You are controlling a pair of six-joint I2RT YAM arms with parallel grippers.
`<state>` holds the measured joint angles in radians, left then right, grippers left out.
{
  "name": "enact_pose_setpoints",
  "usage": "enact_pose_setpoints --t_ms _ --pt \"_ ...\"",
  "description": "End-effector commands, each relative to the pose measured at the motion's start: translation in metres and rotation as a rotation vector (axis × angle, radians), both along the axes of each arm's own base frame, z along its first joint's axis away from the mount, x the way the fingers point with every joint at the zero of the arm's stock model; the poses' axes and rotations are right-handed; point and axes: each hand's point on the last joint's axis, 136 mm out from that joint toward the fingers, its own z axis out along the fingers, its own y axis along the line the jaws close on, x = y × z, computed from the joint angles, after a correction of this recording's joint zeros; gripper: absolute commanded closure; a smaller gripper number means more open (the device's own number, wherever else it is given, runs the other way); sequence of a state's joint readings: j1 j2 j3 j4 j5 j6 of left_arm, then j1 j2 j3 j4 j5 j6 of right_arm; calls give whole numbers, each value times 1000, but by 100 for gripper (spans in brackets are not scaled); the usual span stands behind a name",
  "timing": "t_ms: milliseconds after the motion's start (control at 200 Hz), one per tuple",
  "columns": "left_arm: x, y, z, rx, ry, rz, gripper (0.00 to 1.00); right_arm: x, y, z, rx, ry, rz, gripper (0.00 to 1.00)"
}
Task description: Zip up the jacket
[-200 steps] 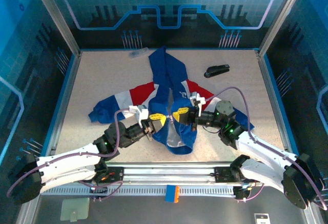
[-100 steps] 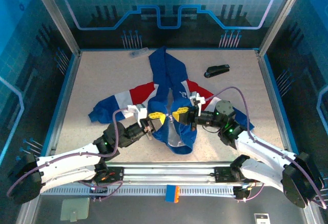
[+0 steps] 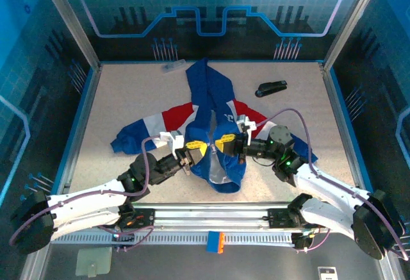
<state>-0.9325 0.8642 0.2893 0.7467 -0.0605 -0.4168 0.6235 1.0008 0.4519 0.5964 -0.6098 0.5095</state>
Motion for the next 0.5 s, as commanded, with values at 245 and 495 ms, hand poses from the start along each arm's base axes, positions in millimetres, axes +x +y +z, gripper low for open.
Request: enact_pose_setpoints --t_ms 245,495 --pt "-1 2 9 -47 -17 4 100 -4 5 13 33 -43 19 96" --pt "0 -1 3 -45 2 -1 100 -2 5 19 56 -44 7 96"
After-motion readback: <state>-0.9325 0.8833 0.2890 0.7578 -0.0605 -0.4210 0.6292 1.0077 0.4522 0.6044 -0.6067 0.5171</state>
